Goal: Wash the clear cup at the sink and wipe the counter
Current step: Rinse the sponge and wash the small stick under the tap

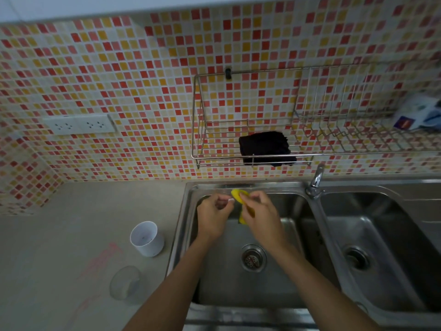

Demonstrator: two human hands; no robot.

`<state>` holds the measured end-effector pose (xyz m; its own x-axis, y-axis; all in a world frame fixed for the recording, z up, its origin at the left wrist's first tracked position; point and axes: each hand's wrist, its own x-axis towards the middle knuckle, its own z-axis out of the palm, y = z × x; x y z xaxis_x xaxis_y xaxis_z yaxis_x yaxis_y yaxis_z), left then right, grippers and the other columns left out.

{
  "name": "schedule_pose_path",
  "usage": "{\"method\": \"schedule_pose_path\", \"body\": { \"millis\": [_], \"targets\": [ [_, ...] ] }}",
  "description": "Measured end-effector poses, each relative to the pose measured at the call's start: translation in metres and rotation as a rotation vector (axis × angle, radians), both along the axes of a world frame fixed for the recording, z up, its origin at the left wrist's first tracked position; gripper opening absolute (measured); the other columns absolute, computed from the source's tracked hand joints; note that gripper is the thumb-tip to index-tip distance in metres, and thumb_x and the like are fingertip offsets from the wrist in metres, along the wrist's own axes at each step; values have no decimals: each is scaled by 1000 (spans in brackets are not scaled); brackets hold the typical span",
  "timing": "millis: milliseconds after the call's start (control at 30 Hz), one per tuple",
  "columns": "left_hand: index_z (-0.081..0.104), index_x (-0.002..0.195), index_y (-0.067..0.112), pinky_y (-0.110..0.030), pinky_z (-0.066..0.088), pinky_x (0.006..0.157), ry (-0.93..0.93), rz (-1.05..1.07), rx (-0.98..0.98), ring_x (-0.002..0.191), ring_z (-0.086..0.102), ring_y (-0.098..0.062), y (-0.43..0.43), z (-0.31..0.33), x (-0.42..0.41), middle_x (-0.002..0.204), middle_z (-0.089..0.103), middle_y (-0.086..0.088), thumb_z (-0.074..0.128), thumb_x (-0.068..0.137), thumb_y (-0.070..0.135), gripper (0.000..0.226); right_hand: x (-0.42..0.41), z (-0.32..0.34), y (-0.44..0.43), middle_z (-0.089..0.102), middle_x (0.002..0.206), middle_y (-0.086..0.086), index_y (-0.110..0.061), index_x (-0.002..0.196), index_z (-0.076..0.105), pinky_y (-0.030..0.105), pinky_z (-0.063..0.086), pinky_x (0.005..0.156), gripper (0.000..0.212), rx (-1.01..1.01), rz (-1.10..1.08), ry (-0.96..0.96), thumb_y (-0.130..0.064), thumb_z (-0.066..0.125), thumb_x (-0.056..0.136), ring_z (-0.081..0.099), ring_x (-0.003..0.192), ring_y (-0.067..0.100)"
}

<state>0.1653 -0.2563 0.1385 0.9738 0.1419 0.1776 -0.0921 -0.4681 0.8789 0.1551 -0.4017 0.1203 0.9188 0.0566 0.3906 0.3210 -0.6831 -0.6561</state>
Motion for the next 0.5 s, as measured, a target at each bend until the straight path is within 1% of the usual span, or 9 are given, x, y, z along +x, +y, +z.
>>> {"method": "schedule_pose_path", "body": {
  "millis": [100, 167, 233, 267, 333, 400, 467, 500],
  "targets": [
    [73, 91, 11, -10, 51, 65, 29, 27, -26, 73, 66, -3, -4, 1, -5, 80, 72, 3, 71, 84, 17, 10, 6, -2, -9, 45, 103, -9, -29, 130, 57, 25, 55, 77, 43, 107, -169, 83, -14, 62, 90, 51, 76, 3],
    [73, 89, 11, -11, 52, 66, 47, 47, -47, 74, 66, -3, -6, 2, -7, 80, 73, 3, 72, 84, 19, 10, -2, -5, -3, 46, 102, -9, -33, 131, 55, 24, 56, 73, 43, 129, -132, 61, -18, 61, 91, 55, 76, 5],
    [74, 87, 11, -17, 54, 70, 75, 65, -95, 75, 68, -6, -4, 0, -8, 80, 74, 1, 72, 83, 18, 9, -14, -9, 5, 48, 102, -9, -33, 132, 55, 22, 54, 71, 43, 62, -47, 16, -22, 61, 91, 55, 81, 6],
    [75, 85, 11, -20, 55, 72, 97, 71, -128, 75, 69, -9, -2, -2, -8, 79, 74, 0, 73, 82, 17, 7, -15, -13, 5, 49, 103, -8, -32, 132, 55, 23, 54, 72, 43, 39, -45, 9, -22, 61, 90, 55, 82, 6],
    [75, 83, 9, -23, 55, 73, 159, 73, -195, 75, 69, -12, -1, -3, -10, 78, 74, -2, 72, 81, 12, 5, -13, -14, -2, 50, 102, -7, -33, 131, 56, 25, 56, 71, 42, 59, -122, 34, -22, 62, 90, 55, 81, 6],
    [74, 84, 5, -22, 54, 71, 204, 62, -260, 72, 67, -13, -2, -2, -13, 79, 74, -7, 70, 83, 8, 6, -15, -13, -5, 50, 102, -8, -32, 131, 56, 21, 55, 71, 41, 63, -154, 66, -23, 61, 90, 55, 82, 6],
    [74, 86, 2, -22, 54, 70, 226, 44, -293, 69, 66, -12, -2, -2, -14, 81, 74, -11, 68, 84, 7, 8, -25, -9, 0, 51, 101, -10, -27, 126, 59, 13, 49, 68, 35, 65, -80, 82, -25, 61, 91, 57, 86, 8],
    [74, 88, 0, -20, 54, 69, 235, 34, -298, 68, 66, -10, -2, -1, -14, 83, 74, -12, 67, 85, 7, 10, -29, -7, 4, 53, 106, -10, -25, 125, 59, 12, 48, 68, 35, 47, -49, 57, -25, 63, 90, 59, 90, 10]
  ]
}}
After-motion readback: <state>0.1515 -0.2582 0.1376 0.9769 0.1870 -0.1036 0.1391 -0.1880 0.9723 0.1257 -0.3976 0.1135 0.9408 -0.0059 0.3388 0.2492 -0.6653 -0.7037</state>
